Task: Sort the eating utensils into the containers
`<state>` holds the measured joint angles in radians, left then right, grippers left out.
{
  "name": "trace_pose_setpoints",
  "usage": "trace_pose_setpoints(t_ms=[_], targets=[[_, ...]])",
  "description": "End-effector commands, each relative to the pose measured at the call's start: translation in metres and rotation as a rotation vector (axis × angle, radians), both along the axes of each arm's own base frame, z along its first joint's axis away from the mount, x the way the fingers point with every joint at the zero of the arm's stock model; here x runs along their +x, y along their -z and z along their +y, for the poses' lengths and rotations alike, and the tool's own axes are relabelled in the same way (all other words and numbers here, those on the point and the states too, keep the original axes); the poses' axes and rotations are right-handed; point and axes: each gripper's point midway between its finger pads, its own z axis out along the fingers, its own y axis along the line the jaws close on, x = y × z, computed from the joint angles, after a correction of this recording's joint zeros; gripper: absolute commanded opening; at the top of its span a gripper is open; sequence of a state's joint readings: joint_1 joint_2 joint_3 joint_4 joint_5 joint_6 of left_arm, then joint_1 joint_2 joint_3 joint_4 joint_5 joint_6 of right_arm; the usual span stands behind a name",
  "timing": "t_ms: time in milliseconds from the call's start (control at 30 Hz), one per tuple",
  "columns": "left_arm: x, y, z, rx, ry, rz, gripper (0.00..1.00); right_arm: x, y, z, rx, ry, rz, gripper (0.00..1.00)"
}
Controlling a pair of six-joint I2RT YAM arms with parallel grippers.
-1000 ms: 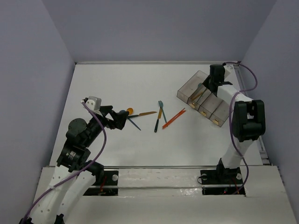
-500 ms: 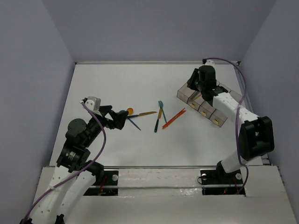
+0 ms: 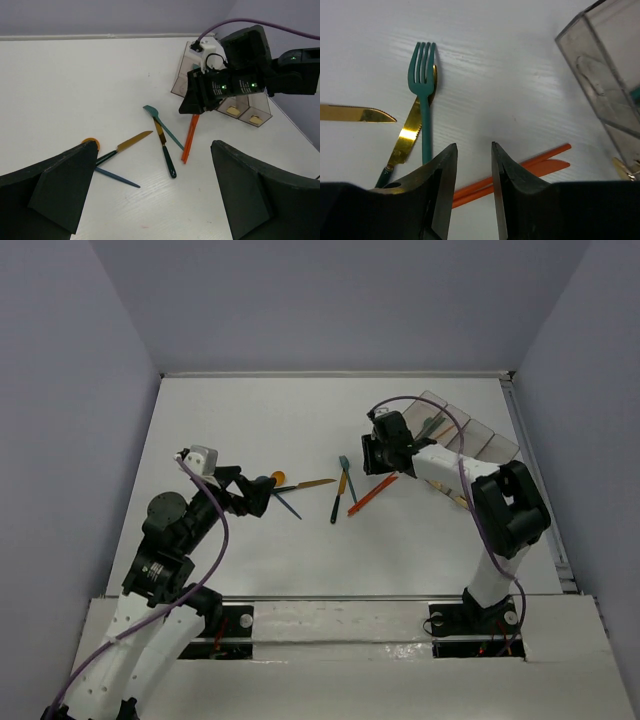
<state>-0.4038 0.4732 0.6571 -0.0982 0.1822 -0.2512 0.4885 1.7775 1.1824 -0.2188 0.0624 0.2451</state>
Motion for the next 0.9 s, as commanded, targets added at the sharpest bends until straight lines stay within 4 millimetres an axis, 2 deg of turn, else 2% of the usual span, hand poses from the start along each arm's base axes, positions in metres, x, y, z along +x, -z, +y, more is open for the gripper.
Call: trace_pose_setpoints(t_ms=[0, 200, 367, 533, 667, 733, 800, 867], targets=[[0.003, -0.028, 0.004, -0.016, -0.017, -0.074, 0.99, -0.003, -0.005, 0.030, -0.012, -0.119, -0.008, 0.40], [0.002, -0.028, 0.003, -0.017, -0.012, -0.075, 0.99, -0.015, 0.010, 0.050, -0.037, -0.155, 0.021, 0.41], [0.001, -0.028, 0.003, -0.019, -0.006, -0.077, 0.99, -0.024, 0.026, 0.052, -0.079, -0.154, 0.049, 0.42], [0.000, -0.030, 0.003, -0.021, -0.005, -0.081, 0.99, -0.023, 0.035, 0.048, -0.123, -0.126, 0.058, 0.42], [-0.001, -0.030, 0.003, -0.022, -0.003, -0.084, 0.99, -0.028, 0.044, 0.053, -0.149, -0.134, 0.080, 0.41], [-0.001, -0.030, 0.003, -0.022, -0.002, -0.084, 0.99, -0.030, 0.049, 0.056, -0.184, -0.122, 0.087, 0.37], [-0.001, -0.030, 0.003, -0.022, -0.002, -0.083, 0.99, -0.026, 0.055, 0.048, -0.223, -0.068, 0.090, 0.32], [-0.001, -0.030, 0.002, -0.022, 0.000, -0.083, 0.99, -0.025, 0.055, 0.048, -0.239, -0.040, 0.089, 0.23]])
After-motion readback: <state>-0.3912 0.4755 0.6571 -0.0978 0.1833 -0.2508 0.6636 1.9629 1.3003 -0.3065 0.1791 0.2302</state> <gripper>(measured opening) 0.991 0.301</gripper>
